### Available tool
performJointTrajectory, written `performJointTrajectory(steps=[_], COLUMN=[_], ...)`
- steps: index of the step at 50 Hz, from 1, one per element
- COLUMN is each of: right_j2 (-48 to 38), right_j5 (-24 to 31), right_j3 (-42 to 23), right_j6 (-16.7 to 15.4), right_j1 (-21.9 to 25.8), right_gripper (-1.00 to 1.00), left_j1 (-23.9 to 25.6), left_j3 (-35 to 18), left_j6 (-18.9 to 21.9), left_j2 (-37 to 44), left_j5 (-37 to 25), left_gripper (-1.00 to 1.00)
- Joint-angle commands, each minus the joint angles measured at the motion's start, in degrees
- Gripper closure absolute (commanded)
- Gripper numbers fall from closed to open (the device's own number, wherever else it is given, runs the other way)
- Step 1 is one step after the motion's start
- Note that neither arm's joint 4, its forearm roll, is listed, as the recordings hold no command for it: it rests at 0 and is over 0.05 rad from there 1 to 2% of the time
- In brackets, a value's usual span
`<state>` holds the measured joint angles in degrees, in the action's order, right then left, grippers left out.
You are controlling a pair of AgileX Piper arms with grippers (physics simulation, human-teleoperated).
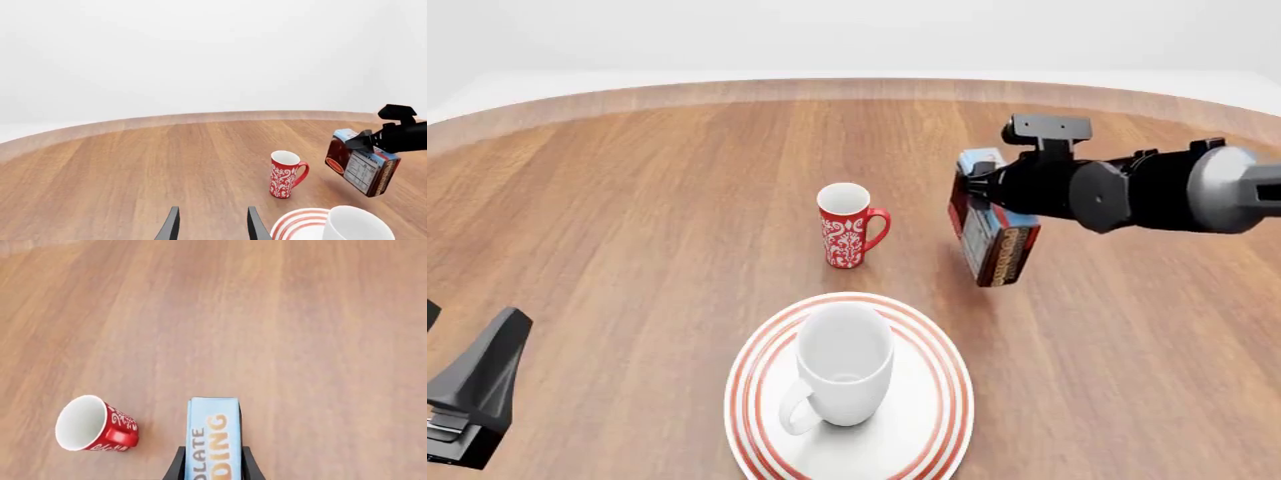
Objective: Pick up the white mug and put it on the plate, and put the chocolate pudding to the right of the plate.
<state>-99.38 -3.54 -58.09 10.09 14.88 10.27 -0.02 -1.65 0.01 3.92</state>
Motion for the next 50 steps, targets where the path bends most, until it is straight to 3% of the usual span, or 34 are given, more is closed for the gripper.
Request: performJointTrajectory(steps=[1, 50], right_j2=[4.3, 25.6], right_j5=[0.9, 6.0], right_j3=[1.3, 15.5], right_j6=[1.4, 0.0], right_j1=[-0.8, -7.3], right_gripper=[1.0, 1.0], left_j1=[0.1, 0.2], left_j3=[0.0, 0.0], left_j6=[0.2, 0.3], left_j2=[0.0, 0.0], left_j5=[0.1, 0.2], left_gripper=[-1.0, -1.0])
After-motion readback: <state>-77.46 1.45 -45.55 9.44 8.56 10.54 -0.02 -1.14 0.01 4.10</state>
